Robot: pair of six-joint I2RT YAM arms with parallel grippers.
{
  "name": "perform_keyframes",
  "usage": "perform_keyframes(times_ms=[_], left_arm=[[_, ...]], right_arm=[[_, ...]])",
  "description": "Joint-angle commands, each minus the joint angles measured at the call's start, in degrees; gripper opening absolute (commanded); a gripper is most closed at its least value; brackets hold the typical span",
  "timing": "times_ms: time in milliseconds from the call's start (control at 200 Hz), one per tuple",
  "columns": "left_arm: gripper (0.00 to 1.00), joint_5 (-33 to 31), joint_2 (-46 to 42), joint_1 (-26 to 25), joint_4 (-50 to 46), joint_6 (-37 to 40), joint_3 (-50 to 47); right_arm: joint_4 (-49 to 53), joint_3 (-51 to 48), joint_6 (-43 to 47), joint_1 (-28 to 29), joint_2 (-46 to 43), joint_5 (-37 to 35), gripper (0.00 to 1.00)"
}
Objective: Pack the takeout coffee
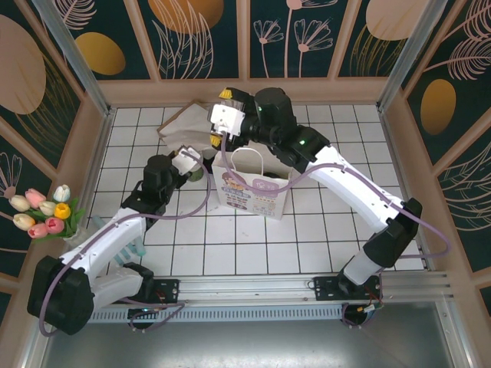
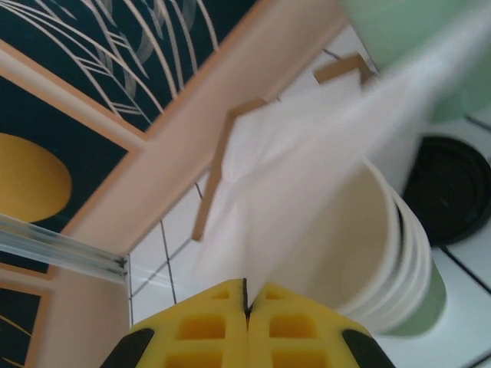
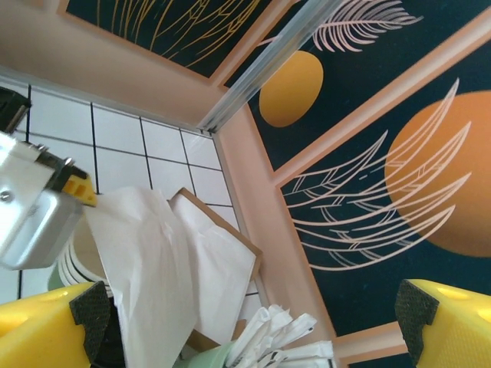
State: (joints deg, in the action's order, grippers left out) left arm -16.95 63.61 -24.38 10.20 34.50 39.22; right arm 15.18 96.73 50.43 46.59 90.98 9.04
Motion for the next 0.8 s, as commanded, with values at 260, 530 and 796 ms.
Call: perform_keyframes(times_ms=[260, 530, 796], left_arm=[[0.00, 6.6, 4.0, 0.7, -12.6, -8.2, 32.6], [0.00, 18.5, 8.3, 0.7, -22.2, -10.8, 49.2], [0.00, 16.6, 11.0, 0.6, -25.5, -15.6, 54.7]], right_arm=[[10.2, 14.1, -22.0, -7.4, -1.1, 11.8, 0.98], [14.7, 20.1, -18.3, -7.8, 3.2, 17.6, 0.96], [14.9, 24.9, -23.9, -5.8, 5.3, 31.2, 0.95]])
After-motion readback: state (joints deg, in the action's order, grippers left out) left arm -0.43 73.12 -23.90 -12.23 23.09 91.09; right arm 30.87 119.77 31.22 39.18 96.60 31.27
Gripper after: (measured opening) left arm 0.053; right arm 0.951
